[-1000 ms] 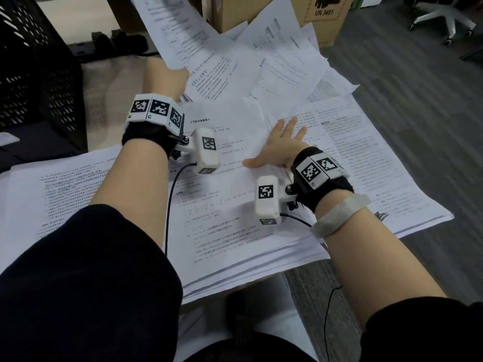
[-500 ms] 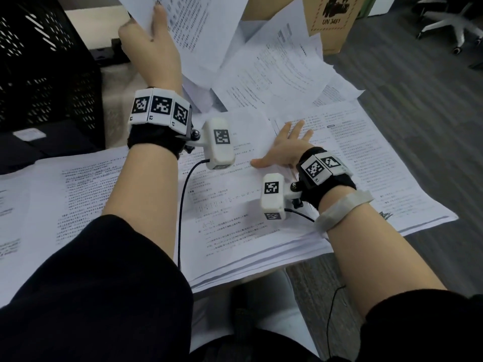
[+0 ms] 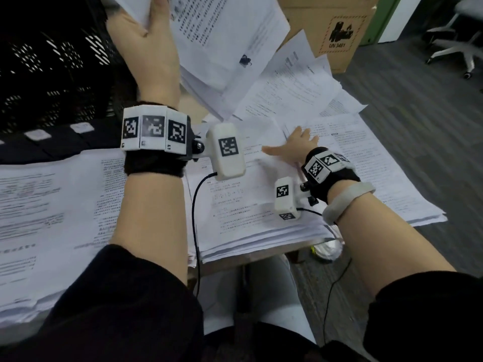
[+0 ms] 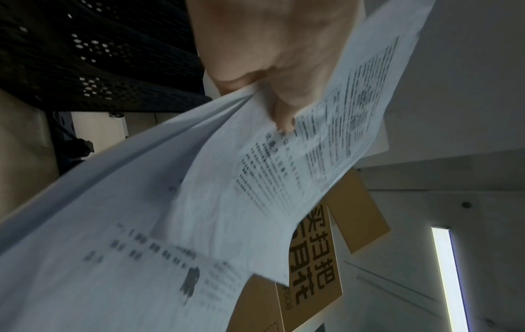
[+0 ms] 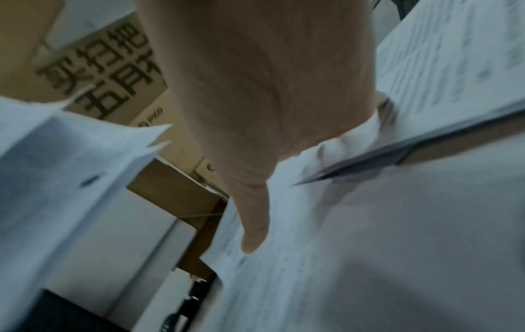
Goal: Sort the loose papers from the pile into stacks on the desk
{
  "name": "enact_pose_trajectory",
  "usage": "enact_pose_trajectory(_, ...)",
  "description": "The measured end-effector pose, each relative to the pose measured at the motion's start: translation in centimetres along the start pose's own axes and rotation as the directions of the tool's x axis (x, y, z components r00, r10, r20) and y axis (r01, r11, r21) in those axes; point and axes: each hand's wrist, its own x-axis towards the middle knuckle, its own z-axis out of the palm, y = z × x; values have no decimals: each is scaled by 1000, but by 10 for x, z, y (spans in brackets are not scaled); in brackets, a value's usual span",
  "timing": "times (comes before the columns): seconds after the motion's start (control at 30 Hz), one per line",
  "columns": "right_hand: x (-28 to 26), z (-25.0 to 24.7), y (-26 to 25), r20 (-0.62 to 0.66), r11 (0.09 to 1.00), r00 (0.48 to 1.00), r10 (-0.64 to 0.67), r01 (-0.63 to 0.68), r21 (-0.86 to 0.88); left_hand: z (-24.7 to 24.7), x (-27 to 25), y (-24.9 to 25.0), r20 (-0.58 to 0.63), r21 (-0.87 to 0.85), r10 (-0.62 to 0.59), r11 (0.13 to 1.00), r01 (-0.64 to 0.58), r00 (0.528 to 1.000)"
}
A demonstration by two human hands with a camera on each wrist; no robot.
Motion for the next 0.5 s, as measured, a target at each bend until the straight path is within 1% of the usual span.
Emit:
enact_pose_trajectory(0.07, -14, -13, -1, -19, 988, 997, -73, 75, 135, -7, -3, 7, 60, -55, -78, 995, 82, 995)
enact_pose_trajectory(0.1, -21, -20, -1, -43, 962, 991, -125, 132, 241, -10, -7, 10, 74, -102, -128, 986, 135, 989)
enact_pose_trajectory(0.13, -30, -25, -1, -80, 912, 982, -172, 189, 364, -15, -12, 11, 71, -109, -154, 981, 161, 986)
enact_pose_trajectory(0.17, -38, -29, -1, -130, 837, 971, -201, 239, 493, -21, -17, 11, 84, -124, -185, 973, 195, 979)
enact_pose_trajectory(0.23, -56, -33, -1, -213, 652, 957, -198, 290, 701, -32, -25, 11, 116, -95, -183, 976, 195, 976)
enact_pose_trajectory(0.3, -74, -34, 0, -198, 468, 963, -181, 262, 844, -43, -33, 13, 145, -39, -154, 986, 161, 977)
enact_pose_trajectory(0.37, -89, -30, 3, -179, 321, 960, -215, 242, 916, -52, -41, 15, 175, -14, -169, 985, 174, 970)
enact_pose_trajectory(0.43, -101, -23, 7, -210, 237, 946, -247, 269, 934, -60, -48, 19, 205, -10, -210, 976, 217, 956)
enact_pose_trajectory(0.5, -112, -14, 13, -267, 177, 933, -240, 313, 933, -67, -55, 24, 230, 2, -234, 971, 240, 945)
